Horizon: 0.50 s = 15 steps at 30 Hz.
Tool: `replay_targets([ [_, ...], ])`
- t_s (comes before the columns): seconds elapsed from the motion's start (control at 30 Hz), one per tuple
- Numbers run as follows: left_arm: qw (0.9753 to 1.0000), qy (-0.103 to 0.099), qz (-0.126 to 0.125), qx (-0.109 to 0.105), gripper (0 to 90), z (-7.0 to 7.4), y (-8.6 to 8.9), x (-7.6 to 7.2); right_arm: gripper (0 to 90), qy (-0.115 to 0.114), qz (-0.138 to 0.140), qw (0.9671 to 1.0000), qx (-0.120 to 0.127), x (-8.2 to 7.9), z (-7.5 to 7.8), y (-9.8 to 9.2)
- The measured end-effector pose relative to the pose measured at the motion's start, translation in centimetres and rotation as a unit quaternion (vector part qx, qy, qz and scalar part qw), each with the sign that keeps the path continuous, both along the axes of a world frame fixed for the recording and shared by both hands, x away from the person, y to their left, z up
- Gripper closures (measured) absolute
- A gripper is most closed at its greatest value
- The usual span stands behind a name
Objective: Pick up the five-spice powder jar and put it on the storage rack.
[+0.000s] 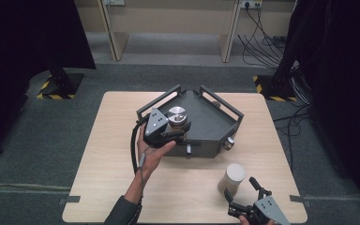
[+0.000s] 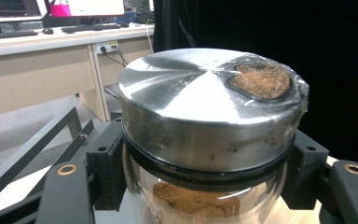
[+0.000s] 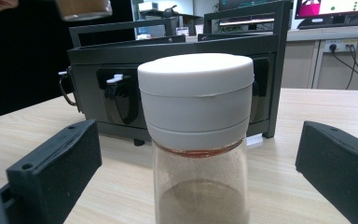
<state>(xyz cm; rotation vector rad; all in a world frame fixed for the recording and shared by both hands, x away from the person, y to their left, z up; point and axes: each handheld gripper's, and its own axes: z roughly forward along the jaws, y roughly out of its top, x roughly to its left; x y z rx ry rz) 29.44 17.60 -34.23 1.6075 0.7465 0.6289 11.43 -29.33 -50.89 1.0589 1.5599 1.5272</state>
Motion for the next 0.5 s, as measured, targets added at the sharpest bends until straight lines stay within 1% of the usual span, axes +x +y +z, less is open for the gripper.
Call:
replay_targets([
  [0.17,0.9998,-0.001,0.022,-0.004,31.0,-0.7,-0.6,0.9,0.4,0.001,0.001,1.0,0.0,0.0,0.0,0.0],
  [0.23,0.9994,0.001,0.032,-0.009,31.0,-1.0,-0.7,1.2,0.4,0.001,0.001,1.0,0.001,0.0,0.0,0.0],
  [0.37,0.9986,0.007,0.051,-0.01,31.0,-1.2,-0.9,1.8,0.4,0.0,0.001,1.0,0.001,0.0,0.0,0.0],
  [0.5,0.9973,0.01,0.073,-0.009,31.0,-1.5,-1.0,2.1,0.4,0.0,0.001,1.0,0.0,0.0,0.0,0.0],
])
